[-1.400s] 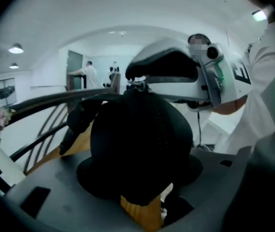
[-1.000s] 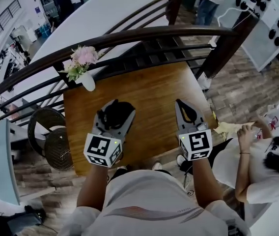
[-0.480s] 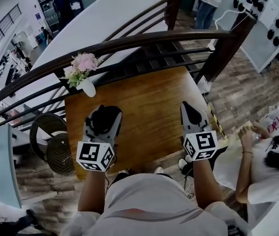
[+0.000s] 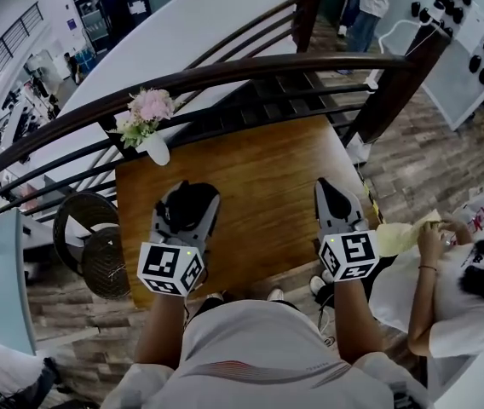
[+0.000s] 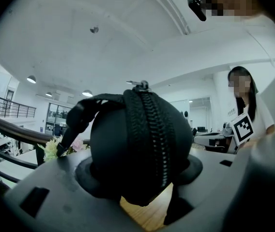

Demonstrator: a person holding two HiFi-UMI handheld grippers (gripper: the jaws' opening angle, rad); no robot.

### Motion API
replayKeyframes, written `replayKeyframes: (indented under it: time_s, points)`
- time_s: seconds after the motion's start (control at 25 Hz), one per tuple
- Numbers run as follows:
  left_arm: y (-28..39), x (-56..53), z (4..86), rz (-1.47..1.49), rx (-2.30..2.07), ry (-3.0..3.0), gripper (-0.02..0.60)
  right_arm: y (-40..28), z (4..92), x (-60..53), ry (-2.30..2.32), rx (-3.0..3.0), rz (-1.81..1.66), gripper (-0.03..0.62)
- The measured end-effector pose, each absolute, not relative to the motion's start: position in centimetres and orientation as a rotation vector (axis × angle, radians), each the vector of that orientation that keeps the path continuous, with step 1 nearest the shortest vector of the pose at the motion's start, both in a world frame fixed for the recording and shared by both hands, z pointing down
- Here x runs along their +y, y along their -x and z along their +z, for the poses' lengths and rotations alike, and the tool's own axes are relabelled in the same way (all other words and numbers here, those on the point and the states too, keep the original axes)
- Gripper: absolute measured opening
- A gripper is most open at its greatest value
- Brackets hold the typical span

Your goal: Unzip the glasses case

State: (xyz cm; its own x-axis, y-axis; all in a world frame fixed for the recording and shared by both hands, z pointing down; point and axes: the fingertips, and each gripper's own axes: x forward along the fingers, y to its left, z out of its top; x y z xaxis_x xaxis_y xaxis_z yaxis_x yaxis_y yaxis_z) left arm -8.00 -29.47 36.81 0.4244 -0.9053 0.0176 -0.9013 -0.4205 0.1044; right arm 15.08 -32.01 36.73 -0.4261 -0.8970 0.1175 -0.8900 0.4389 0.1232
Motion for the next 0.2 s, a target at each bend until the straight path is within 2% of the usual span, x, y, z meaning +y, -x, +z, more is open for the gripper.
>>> replayKeyframes:
  time_s: [0.2]
  points:
    - [7.76,-29.48,36.79,-0.061,-1.638,-2.571,0.267,-14.85,36.86,-32.22,-1.566,-2.527,-0.065,0.051]
